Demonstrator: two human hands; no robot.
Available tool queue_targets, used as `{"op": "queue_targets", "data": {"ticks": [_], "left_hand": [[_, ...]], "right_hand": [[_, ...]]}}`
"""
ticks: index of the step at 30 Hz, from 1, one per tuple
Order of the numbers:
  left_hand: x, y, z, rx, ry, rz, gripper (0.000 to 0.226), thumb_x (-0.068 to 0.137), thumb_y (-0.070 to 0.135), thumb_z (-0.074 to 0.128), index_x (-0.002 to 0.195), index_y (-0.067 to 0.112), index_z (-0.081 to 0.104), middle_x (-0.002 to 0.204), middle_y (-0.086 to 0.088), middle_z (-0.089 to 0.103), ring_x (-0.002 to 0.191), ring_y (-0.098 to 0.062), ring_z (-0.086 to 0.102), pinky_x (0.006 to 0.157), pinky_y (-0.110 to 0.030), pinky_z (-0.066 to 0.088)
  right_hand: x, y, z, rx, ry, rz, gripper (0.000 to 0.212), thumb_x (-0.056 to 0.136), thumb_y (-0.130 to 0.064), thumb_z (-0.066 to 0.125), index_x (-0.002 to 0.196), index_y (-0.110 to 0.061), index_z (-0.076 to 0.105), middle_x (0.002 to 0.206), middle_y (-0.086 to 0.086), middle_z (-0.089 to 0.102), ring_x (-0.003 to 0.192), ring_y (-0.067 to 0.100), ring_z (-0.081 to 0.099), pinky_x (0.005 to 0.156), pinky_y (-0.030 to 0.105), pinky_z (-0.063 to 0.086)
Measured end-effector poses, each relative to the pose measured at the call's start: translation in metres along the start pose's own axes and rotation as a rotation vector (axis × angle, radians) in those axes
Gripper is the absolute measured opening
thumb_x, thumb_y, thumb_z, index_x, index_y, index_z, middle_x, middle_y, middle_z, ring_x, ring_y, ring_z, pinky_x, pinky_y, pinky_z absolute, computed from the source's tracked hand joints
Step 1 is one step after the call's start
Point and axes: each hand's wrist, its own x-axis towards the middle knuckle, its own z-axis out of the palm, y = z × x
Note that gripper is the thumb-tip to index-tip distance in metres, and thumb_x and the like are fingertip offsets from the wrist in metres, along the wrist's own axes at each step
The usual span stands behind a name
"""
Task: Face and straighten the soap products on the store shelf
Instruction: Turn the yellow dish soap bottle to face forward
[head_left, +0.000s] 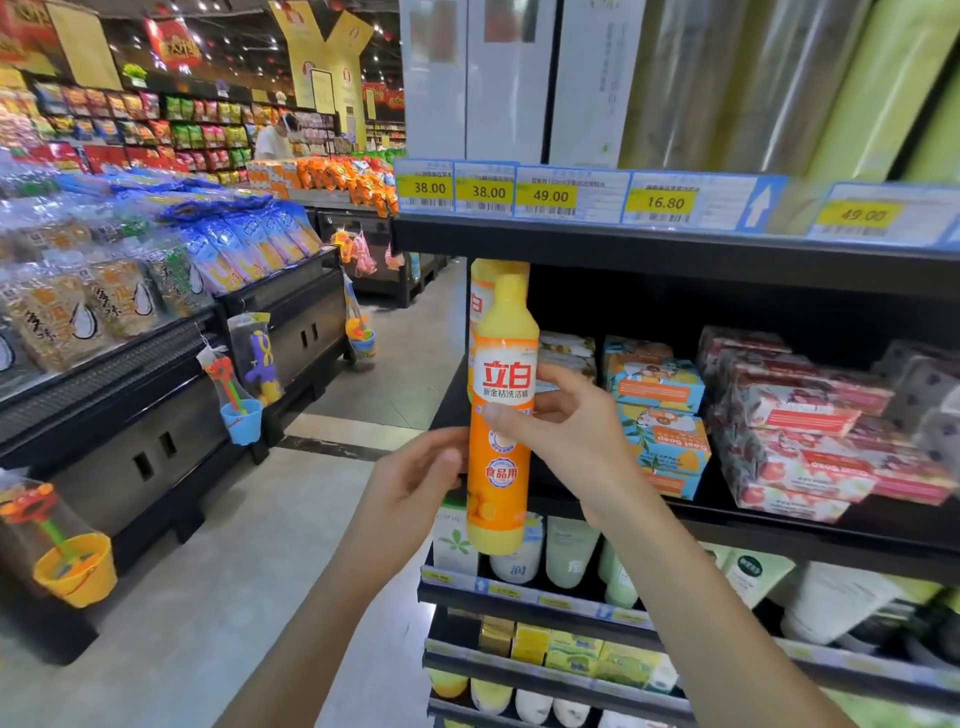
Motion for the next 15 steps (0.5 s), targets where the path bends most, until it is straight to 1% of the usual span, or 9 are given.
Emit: {"op": "queue_targets", "data": {"ticks": [2, 4, 6, 9, 11, 12, 14, 15], "left_hand": [[-0.010, 0.013, 0.012, -0.102, -0.061, -0.069, 0.038, 0.088, 0.038, 0.063, 0.125, 0.029, 0.063, 0.112, 0.018, 0.074, 0.106, -0.003, 0.069, 0.082, -0.019, 0.058], [-0.018, 0.017, 0.025, -0.070, -0.083, -0.114, 0.050, 0.076, 0.040, 0.073, 0.124, 0.037, 0.059, 0.110, 0.021, 0.073, 0.104, 0.002, 0.068, 0.076, -0.016, 0.057], [-0.022, 0.015, 0.035, -0.017, -0.082, -0.142, 0.057, 0.070, 0.042, 0.079, 0.122, 0.043, 0.056, 0.110, 0.020, 0.072, 0.103, 0.002, 0.068, 0.074, -0.015, 0.057], [-0.027, 0.014, 0.050, -0.031, -0.053, -0.155, 0.055, 0.066, 0.044, 0.080, 0.116, 0.046, 0.057, 0.106, 0.024, 0.072, 0.101, 0.006, 0.067, 0.072, -0.012, 0.055], [-0.031, 0.017, 0.059, -0.054, -0.050, -0.153, 0.052, 0.070, 0.038, 0.082, 0.116, 0.044, 0.059, 0.103, 0.030, 0.072, 0.100, 0.007, 0.067, 0.069, -0.009, 0.054], [-0.033, 0.017, 0.064, -0.068, -0.049, -0.150, 0.050, 0.073, 0.033, 0.082, 0.116, 0.043, 0.060, 0.102, 0.031, 0.072, 0.099, 0.007, 0.068, 0.069, -0.009, 0.053], [-0.035, 0.018, 0.072, -0.112, -0.038, -0.157, 0.048, 0.072, 0.030, 0.082, 0.115, 0.040, 0.061, 0.102, 0.029, 0.073, 0.098, 0.005, 0.070, 0.069, -0.011, 0.054], [-0.036, 0.019, 0.076, -0.142, -0.033, -0.162, 0.050, 0.070, 0.030, 0.082, 0.115, 0.037, 0.062, 0.103, 0.024, 0.075, 0.098, 0.001, 0.071, 0.070, -0.013, 0.056]], "right_hand": [[-0.012, 0.004, -0.006, -0.004, 0.006, 0.018, 0.049, 0.074, -0.033, 0.091, 0.118, -0.036, 0.068, 0.102, -0.004, 0.076, 0.091, 0.007, 0.074, 0.073, 0.024, 0.060], [-0.022, 0.007, -0.012, 0.014, 0.025, 0.045, 0.054, 0.071, -0.035, 0.092, 0.120, -0.034, 0.068, 0.104, -0.004, 0.075, 0.093, 0.009, 0.074, 0.074, 0.027, 0.062], [-0.029, 0.011, -0.019, 0.044, 0.049, 0.068, 0.054, 0.070, -0.035, 0.092, 0.118, -0.034, 0.068, 0.103, -0.005, 0.075, 0.093, 0.008, 0.074, 0.071, 0.025, 0.061], [-0.039, 0.016, -0.030, 0.098, 0.066, 0.095, 0.055, 0.066, -0.040, 0.091, 0.116, -0.034, 0.068, 0.104, -0.007, 0.075, 0.093, 0.006, 0.073, 0.070, 0.022, 0.060], [-0.044, 0.020, -0.037, 0.133, 0.050, 0.119, 0.061, 0.062, -0.047, 0.087, 0.118, -0.032, 0.068, 0.107, -0.007, 0.075, 0.098, 0.008, 0.073, 0.077, 0.026, 0.061], [-0.047, 0.022, -0.041, 0.144, 0.037, 0.128, 0.061, 0.063, -0.048, 0.085, 0.120, -0.031, 0.069, 0.108, -0.007, 0.075, 0.100, 0.009, 0.073, 0.081, 0.028, 0.061], [-0.050, 0.026, -0.050, 0.182, 0.005, 0.146, 0.056, 0.070, -0.048, 0.081, 0.122, -0.029, 0.069, 0.111, -0.006, 0.075, 0.105, 0.012, 0.072, 0.088, 0.033, 0.060], [-0.052, 0.027, -0.055, 0.214, -0.015, 0.163, 0.056, 0.073, -0.047, 0.079, 0.124, -0.028, 0.069, 0.114, -0.005, 0.075, 0.108, 0.014, 0.072, 0.093, 0.036, 0.059]]}}
